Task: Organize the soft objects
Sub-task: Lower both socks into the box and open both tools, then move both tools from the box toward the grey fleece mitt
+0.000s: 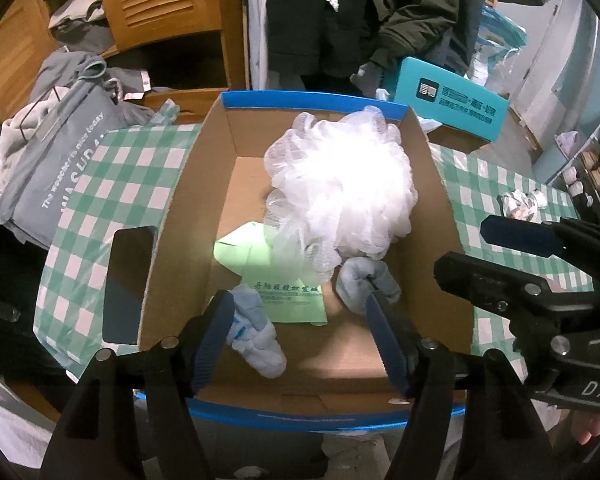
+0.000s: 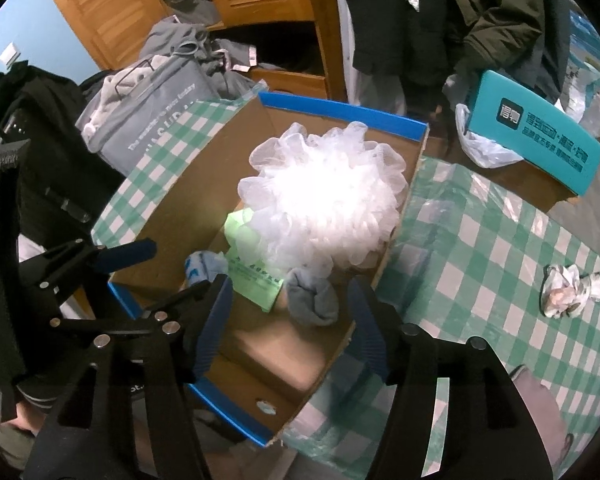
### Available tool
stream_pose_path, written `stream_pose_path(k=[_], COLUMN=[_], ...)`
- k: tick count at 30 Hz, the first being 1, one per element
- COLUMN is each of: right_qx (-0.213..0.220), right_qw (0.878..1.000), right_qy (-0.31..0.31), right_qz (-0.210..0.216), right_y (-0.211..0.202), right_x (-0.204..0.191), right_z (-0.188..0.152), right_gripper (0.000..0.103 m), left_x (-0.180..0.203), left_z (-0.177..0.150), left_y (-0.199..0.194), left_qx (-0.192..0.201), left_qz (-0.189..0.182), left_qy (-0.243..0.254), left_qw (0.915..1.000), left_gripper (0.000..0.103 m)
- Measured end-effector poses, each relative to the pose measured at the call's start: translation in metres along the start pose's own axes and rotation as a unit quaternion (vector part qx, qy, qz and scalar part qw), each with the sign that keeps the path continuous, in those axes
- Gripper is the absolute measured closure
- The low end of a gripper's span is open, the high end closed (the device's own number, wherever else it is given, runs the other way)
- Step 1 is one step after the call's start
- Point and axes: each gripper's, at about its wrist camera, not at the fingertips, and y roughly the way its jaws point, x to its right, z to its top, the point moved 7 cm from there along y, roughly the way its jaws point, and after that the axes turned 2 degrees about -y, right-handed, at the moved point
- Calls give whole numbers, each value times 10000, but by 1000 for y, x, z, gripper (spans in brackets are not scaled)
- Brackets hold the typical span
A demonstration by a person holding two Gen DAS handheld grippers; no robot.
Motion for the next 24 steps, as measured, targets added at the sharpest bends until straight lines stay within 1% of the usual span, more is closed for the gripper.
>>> stream_pose_path(k=[5,8,14,19,24], right_qx=[45,82,136,155,213], right_qw=[9999,9998,9993,9987,9976], right_qy=[73,132,298,409,554], right_qz=[-55,-101,-176,-255,-351], right_y=[-9,-15,-26,-34,-45], right_x=[10,19,38,54,73], right_z=[-5,-8,-16,-25,-34], right_gripper=[39,36,36,36,35], left_x=[11,18,36,58,83], left_z=[1,2,3,3,1], left_y=[-2,-4,-7,-9,-12], left_qx=[6,10,45,32,48], left_qz=[-85,-139,-293,-415,-514], left_qy=[81,101,212,381,651], left_qw=[9999,9999,9993,9984,9965], left_gripper=[32,30,29,29,27])
